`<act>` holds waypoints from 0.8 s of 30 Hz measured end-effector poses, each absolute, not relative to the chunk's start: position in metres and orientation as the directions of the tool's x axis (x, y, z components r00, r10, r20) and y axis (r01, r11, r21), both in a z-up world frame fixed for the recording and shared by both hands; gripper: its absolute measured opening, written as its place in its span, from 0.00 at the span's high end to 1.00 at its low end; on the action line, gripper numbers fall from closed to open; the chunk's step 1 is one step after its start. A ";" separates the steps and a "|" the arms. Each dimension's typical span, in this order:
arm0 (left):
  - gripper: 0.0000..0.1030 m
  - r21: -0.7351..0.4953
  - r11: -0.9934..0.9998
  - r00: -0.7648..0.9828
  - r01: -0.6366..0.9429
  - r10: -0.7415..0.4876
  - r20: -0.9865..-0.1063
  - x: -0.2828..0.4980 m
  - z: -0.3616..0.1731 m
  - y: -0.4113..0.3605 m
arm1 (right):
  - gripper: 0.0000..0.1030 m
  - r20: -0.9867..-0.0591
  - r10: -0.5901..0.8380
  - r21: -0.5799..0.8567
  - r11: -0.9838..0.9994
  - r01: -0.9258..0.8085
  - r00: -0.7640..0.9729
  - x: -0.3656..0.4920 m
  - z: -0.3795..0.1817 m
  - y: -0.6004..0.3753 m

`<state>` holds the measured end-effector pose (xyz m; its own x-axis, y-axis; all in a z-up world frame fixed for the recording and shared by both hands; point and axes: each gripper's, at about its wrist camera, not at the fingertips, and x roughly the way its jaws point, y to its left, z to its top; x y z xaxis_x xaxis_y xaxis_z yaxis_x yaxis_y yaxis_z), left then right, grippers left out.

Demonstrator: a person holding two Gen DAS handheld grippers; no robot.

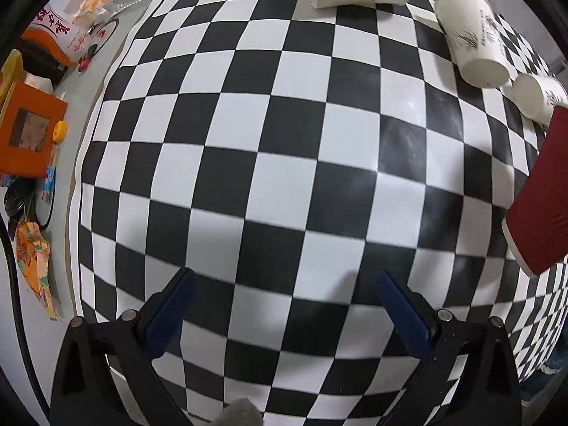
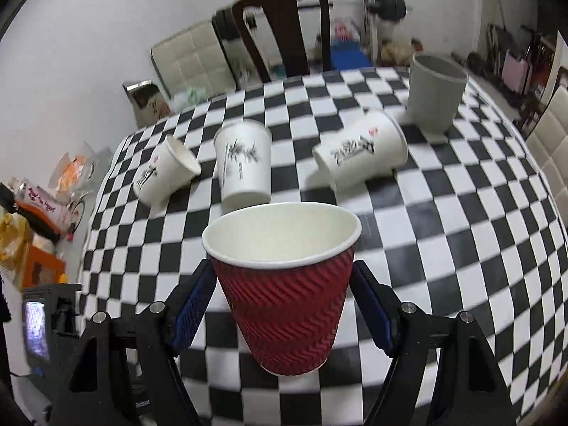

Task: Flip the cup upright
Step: 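Lower the red cup rim-up onto the table and open the right gripper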

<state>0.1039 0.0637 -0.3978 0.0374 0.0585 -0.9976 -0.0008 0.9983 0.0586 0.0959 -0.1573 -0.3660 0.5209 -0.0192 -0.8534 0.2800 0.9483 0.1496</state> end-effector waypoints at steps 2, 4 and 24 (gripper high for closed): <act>0.00 0.059 0.998 0.040 0.001 0.059 -0.997 0.110 -0.402 0.066 | 0.24 -0.836 -0.042 0.139 0.948 0.286 0.547 0.096 -0.374 -0.155; 0.00 0.062 0.998 0.047 0.011 0.062 -0.997 0.115 -0.403 0.062 | 0.24 -0.815 -0.056 0.137 0.949 0.286 0.576 0.089 -0.376 -0.155; 0.00 0.138 0.984 0.161 0.113 0.119 -0.980 0.056 -0.381 0.050 | 0.03 -0.824 -0.132 0.036 0.958 0.284 0.551 0.015 -0.374 -0.133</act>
<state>0.0564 0.0498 -0.3808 0.1608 0.1193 -0.9797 0.1132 0.9839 0.1384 0.0146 -0.1331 -0.3738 0.5510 -0.1320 -0.8240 0.2838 0.9582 0.0362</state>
